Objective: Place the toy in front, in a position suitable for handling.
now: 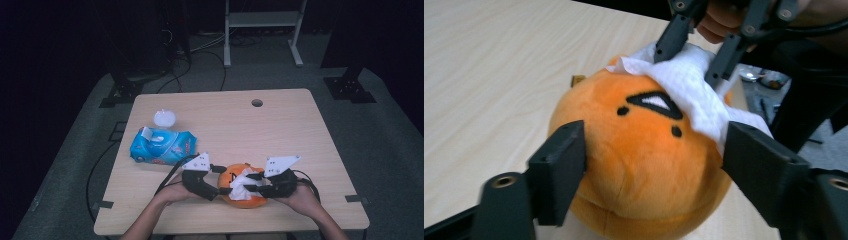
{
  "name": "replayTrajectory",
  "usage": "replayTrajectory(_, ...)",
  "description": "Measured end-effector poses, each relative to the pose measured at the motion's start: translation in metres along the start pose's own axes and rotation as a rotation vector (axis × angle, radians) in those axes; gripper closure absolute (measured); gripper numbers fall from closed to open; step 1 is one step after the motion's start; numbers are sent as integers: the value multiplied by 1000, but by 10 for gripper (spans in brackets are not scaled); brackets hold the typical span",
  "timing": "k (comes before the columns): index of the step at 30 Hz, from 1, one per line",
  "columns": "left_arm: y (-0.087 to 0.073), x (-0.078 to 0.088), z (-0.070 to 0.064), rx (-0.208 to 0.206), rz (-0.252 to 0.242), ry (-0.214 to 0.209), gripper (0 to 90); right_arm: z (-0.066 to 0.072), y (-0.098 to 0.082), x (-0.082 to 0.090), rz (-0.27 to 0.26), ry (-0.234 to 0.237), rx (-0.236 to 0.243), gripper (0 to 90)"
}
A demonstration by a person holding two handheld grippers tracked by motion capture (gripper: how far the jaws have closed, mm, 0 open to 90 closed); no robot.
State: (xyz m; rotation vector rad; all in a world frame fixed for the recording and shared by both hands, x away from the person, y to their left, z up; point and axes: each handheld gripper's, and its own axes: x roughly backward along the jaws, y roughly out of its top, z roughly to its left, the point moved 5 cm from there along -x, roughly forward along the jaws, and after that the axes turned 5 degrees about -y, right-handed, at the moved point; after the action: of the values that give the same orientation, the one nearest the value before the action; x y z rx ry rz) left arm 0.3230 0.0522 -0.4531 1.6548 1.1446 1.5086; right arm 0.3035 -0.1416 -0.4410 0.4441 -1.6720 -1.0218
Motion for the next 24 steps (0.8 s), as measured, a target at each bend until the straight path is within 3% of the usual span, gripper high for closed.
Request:
replayTrajectory(5,-1,-1,-4,-16,7,-17,294,-3,-5,9,-10,8,-24,658)
replayTrajectory(11,0,-5,-12,-53,28,-12,298,-6,-11,17,-7,-11,-21,687)
replayTrajectory(16,8,-4,-10,-62,-13,45,230,-2,-11,16,-19,-24,-2,702)
replayTrajectory(20,2,-12,-9,-79,43,57,250,1,-9,12,-25,-32,15,701)
replayTrajectory(24,-6,-14,-9,-63,49,33,318,1,-12,17,-17,0,23,717)
